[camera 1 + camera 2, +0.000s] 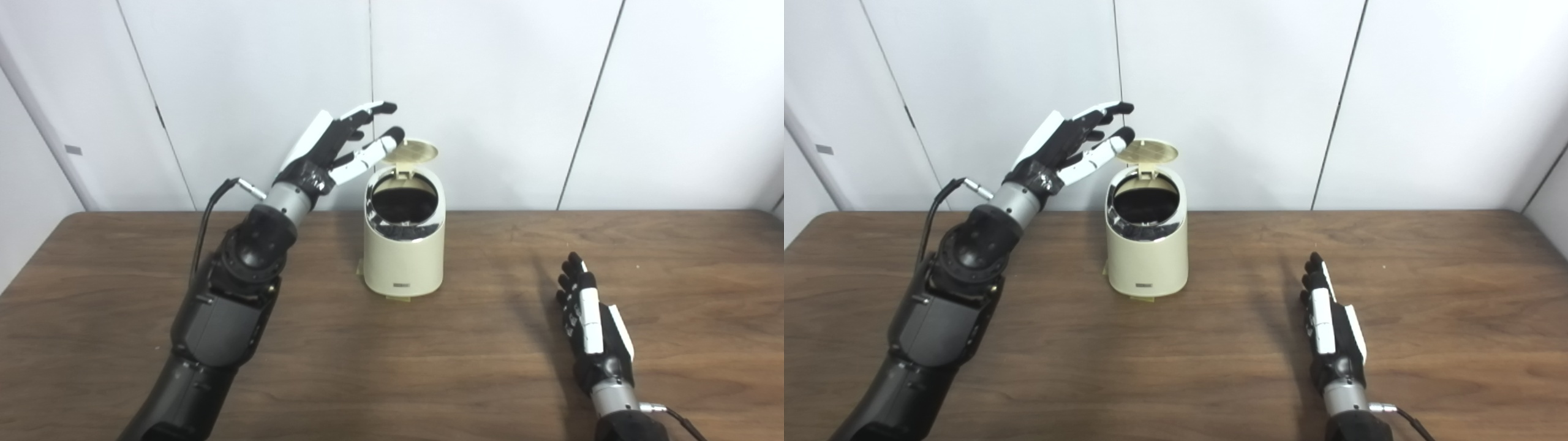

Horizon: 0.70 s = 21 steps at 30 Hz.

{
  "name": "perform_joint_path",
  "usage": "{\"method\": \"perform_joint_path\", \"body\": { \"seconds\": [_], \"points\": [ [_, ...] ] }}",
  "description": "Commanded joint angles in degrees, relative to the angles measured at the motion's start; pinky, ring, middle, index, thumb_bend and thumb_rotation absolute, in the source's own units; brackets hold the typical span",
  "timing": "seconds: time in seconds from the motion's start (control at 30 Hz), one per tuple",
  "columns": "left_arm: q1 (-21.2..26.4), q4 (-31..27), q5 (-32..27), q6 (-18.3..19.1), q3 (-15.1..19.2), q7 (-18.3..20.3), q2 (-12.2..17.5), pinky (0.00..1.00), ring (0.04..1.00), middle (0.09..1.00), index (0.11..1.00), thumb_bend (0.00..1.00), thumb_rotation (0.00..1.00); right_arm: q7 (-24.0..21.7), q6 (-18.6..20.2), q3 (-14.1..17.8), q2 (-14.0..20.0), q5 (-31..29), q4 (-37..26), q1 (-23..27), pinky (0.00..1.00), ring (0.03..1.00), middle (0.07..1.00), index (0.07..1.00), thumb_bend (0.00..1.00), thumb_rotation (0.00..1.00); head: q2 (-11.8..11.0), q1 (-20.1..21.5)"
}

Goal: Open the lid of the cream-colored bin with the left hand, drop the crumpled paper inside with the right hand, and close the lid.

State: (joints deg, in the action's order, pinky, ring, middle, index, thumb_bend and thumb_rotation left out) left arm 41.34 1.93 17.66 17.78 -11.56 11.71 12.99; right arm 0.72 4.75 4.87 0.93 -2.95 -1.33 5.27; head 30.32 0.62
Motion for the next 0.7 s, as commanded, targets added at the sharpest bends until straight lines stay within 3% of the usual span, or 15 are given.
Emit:
{"method": "perform_joint_path", "body": {
  "seconds": [0.0,0.17,0.3,0.4,0.53,0.67],
  "points": [
    [3.89,0.10,2.71,-1.31,-0.80,-1.07,0.34,0.91,0.977,0.981,0.920,0.56,0.78,0.15,-0.92,-0.42,0.11,0.58,-1.01,1.16,1.00,0.987,0.995,1.000,0.67,1.00,0.01,0.10],
    [4.87,2.65,11.02,-5.50,-4.96,-2.61,2.92,0.90,0.990,0.972,0.856,0.59,0.84,0.89,-0.24,-0.51,-0.01,0.66,-0.68,1.18,1.00,1.000,0.992,1.000,0.68,1.00,0.23,0.26],
    [4.67,3.25,14.63,-8.78,-6.05,-3.38,3.82,0.86,0.991,0.964,0.676,0.61,0.82,1.04,-0.16,-0.19,-0.16,-0.10,-0.25,1.31,1.00,1.000,0.997,1.000,0.72,1.00,0.36,0.23],
    [3.86,2.73,18.89,-9.92,-6.91,-5.30,4.32,0.81,0.959,0.925,0.589,0.61,0.81,1.02,-0.45,-0.17,0.01,-0.36,0.34,1.52,1.00,1.000,0.999,1.000,0.74,1.00,0.51,0.70],
    [3.11,2.90,21.56,-10.34,-6.99,-5.84,4.42,0.81,0.946,0.897,0.561,0.63,0.81,1.28,0.07,-0.28,-0.04,-0.22,0.10,1.55,1.00,1.000,0.997,1.000,0.74,1.00,0.55,0.98],
    [3.30,3.20,23.53,-10.17,-7.57,-4.42,4.96,0.80,0.948,0.907,0.598,0.64,0.86,1.59,0.33,-0.20,-0.36,-0.31,-0.09,1.66,1.00,1.000,0.993,1.000,0.76,1.00,0.78,0.99]
  ]
}}
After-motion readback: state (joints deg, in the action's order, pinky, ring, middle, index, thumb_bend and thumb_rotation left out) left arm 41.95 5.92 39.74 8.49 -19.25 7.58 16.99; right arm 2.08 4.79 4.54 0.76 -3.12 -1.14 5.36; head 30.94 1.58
